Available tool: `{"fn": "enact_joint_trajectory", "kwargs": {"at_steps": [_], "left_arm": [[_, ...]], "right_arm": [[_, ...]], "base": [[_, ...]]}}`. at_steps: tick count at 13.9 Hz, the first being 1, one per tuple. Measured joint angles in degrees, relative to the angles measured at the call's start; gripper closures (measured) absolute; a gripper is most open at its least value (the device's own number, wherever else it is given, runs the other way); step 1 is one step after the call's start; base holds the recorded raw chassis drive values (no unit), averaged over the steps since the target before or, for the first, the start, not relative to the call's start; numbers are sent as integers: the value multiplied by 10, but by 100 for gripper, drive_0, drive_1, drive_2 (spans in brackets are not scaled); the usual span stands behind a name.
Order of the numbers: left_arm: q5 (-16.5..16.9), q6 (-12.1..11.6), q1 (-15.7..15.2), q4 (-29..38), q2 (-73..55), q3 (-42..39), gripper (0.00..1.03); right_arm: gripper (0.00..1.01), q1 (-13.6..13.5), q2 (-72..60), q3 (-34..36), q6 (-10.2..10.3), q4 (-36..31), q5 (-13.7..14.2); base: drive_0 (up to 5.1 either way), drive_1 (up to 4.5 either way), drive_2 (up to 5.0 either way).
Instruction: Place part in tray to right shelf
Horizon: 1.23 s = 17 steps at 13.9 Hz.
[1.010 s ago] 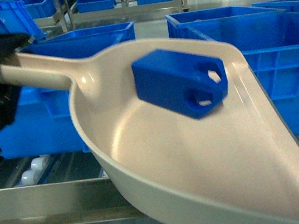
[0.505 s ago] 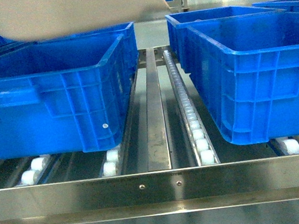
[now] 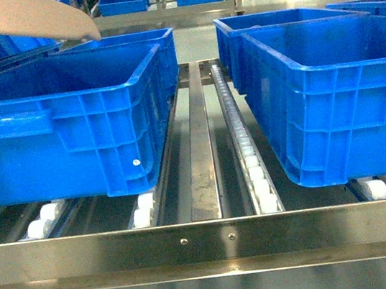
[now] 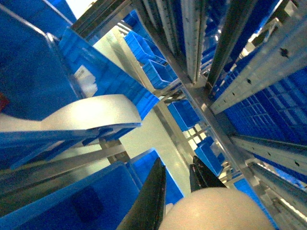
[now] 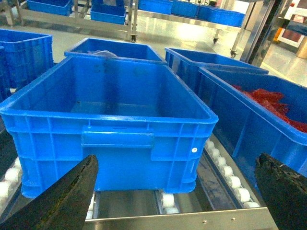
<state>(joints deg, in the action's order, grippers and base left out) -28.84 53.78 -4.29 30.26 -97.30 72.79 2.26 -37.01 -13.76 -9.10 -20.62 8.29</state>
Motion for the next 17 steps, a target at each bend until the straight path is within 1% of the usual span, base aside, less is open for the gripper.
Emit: {"fn": "enact_joint_trajectory", "kwargs": {"at_steps": [1,2,3,4,6,8,9,10,11,13,14,15,16,17], "left_arm": [[-11,-49,5,-5,-11,29,91],[-19,-78,2,1,-11,32,91],[-23,-94,-3,2,-11,33,91],[-27,-103,-6,-5,-11,33,91],[-23,-109,-3,5,-11,33,91],[-16,-108,-5,2,-11,32,91],[-12,-104,-9,12,-8,23,91],[2,-89,-12,23,9,-9,91],[24,-42,-11,77,71,-106,91],[76,-9,12,144,159,-213,91],[102,8,25,194,207,-270,91],[112,2,43,244,255,-328,91],[143,-71,48,125,328,-353,91],[250,-236,40,14,381,-383,91]], "right_arm": [[3,0,0,0,0,0,0],[3,0,0,0,0,0,0],[3,0,0,0,0,0,0],[3,0,0,0,0,0,0],[3,0,0,0,0,0,0],[3,0,0,0,0,0,0],[3,0,0,0,0,0,0],[3,0,0,0,0,0,0],[3,0,0,0,0,0,0],[3,0,0,0,0,0,0],[3,0,0,0,0,0,0],[3,0,0,0,0,0,0],[14,-16,6,10,28,-31,-46],[31,-26,34,34,59,-31,-85]], "base": [[0,0,0],[0,0,0],[0,0,0],[0,0,0],[0,0,0],[0,0,0],[0,0,0],[0,0,0],[0,0,0],[0,0,0],[0,0,0],[0,0,0],[0,0,0],[0,0,0]]}}
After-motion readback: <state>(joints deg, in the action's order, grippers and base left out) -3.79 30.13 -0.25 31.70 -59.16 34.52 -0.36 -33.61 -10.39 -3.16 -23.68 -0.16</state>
